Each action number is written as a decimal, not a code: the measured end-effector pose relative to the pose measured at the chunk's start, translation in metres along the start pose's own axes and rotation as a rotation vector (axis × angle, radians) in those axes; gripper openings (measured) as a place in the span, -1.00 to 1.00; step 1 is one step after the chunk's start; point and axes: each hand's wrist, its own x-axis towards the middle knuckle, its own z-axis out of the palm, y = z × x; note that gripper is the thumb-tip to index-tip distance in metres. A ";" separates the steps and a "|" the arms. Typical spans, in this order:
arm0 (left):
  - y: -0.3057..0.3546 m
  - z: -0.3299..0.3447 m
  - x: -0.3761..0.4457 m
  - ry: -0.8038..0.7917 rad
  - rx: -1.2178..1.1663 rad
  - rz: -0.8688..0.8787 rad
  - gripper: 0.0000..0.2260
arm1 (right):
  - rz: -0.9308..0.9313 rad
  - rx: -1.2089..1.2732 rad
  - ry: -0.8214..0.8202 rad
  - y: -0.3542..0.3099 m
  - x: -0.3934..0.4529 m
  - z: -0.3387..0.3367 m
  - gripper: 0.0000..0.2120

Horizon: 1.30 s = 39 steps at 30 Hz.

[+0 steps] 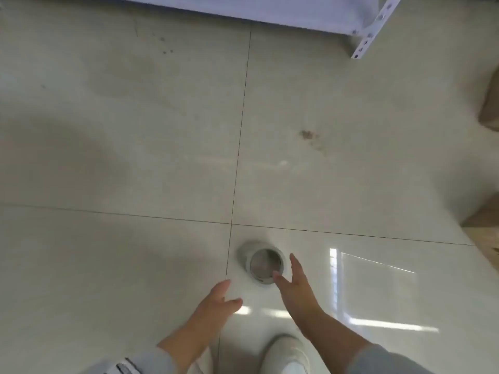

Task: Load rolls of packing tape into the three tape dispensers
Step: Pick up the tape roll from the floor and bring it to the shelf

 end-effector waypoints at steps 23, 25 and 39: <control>0.115 0.007 -0.119 0.168 -0.132 0.215 -0.62 | 0.226 0.337 -0.046 -0.123 -0.136 -0.019 -0.55; 0.145 -0.003 -0.168 0.124 -0.154 0.234 -0.64 | 0.139 0.274 -0.030 -0.156 -0.181 -0.032 -0.56; 0.326 -0.049 -0.501 0.160 -0.101 0.571 -0.64 | -0.299 0.373 -0.064 -0.360 -0.483 -0.091 -0.57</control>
